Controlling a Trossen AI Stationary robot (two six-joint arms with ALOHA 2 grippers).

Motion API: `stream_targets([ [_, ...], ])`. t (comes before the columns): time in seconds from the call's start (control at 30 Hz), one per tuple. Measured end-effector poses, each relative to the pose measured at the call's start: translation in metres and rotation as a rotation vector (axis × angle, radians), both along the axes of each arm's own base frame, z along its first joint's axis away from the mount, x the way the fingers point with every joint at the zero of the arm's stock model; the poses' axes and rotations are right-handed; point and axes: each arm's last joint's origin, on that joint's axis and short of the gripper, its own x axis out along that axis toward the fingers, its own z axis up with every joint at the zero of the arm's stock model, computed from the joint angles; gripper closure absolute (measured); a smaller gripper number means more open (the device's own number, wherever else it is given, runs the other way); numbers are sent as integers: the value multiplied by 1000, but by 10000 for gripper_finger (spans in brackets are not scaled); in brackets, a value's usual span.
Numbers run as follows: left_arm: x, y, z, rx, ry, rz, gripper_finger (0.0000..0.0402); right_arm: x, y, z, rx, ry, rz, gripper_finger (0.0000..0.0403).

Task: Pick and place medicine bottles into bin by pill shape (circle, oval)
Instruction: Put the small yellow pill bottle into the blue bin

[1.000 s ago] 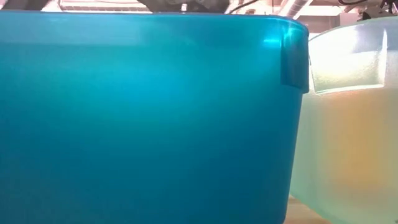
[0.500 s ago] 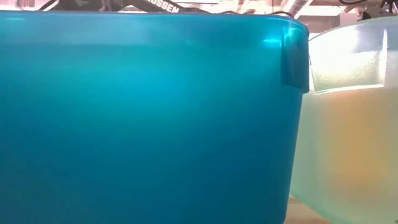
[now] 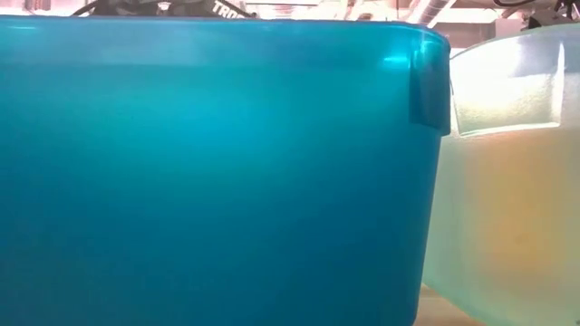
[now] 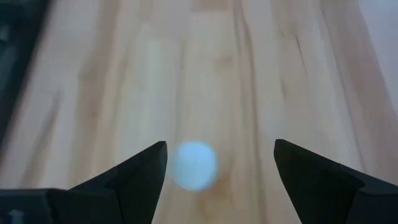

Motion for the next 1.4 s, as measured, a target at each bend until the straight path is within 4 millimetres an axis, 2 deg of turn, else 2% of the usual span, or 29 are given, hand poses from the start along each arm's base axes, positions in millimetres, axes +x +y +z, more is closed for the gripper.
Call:
stream_targets([
  [0.13,1,-1,2,24,-10,-7,114,0,0,0,0,-1,0,217],
  [0.4,-3,13,1,20,-2,20,115,0,0,0,0,-2,1,214],
  [0.63,-2,11,1,-4,-17,-26,131,0,0,0,0,-2,1,218],
  [0.77,-1,12,-11,1,12,-9,132,0,0,0,0,-2,1,215],
  [1.07,-1,16,-8,11,-3,-5,134,0,0,0,-1,-1,1,218],
  [1.4,-2,15,-9,6,13,-27,184,0,0,0,-2,-1,2,214],
])
